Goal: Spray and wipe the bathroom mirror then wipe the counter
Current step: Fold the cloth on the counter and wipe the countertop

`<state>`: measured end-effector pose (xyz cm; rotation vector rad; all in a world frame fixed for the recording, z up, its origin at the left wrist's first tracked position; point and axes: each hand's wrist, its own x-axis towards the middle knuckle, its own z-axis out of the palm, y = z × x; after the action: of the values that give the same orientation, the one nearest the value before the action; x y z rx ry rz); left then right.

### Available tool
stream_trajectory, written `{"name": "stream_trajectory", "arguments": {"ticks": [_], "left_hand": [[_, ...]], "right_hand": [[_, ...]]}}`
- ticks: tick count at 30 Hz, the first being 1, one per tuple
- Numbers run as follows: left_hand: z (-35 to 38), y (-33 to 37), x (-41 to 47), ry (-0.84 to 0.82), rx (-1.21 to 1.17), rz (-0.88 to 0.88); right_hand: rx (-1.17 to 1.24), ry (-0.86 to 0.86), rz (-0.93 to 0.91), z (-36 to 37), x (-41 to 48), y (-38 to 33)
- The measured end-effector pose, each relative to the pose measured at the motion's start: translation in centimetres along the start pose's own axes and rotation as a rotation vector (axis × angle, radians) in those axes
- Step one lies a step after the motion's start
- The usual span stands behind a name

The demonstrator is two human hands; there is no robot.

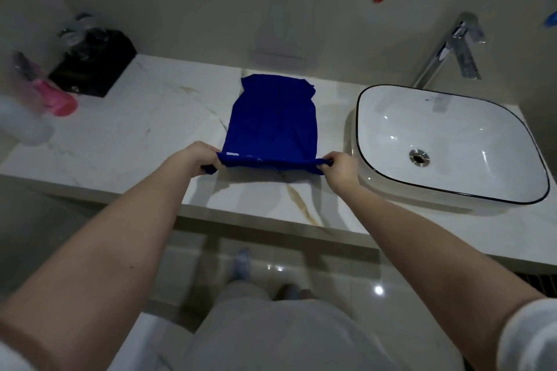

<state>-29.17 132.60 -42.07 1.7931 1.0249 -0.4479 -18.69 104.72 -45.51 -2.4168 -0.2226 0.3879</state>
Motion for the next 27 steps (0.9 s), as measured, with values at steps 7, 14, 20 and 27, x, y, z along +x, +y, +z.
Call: {"name": "stream_trajectory", "arguments": {"ticks": [7,14,20,27], "left_hand": [[-1.0,0.1,0.2,-0.102,0.048,-0.054],[-3.1,2.8,2.1,0.184,0.043,0.106],[-3.9,6.6,6.2,0.421,0.056,0.248],[-3.9,12.6,13.7,0.557,0.062,0.359]], "right_hand": [[-0.036,-0.082,-0.049,-1.4,0.6,0.8],[0.014,0.023,-0.091,-2.4,4.3,-0.8],[0.205,0.136,0.013,-1.4,8.1,-2.6],[0.183,0.231,0.068,0.3,15.5,-4.3]]}}
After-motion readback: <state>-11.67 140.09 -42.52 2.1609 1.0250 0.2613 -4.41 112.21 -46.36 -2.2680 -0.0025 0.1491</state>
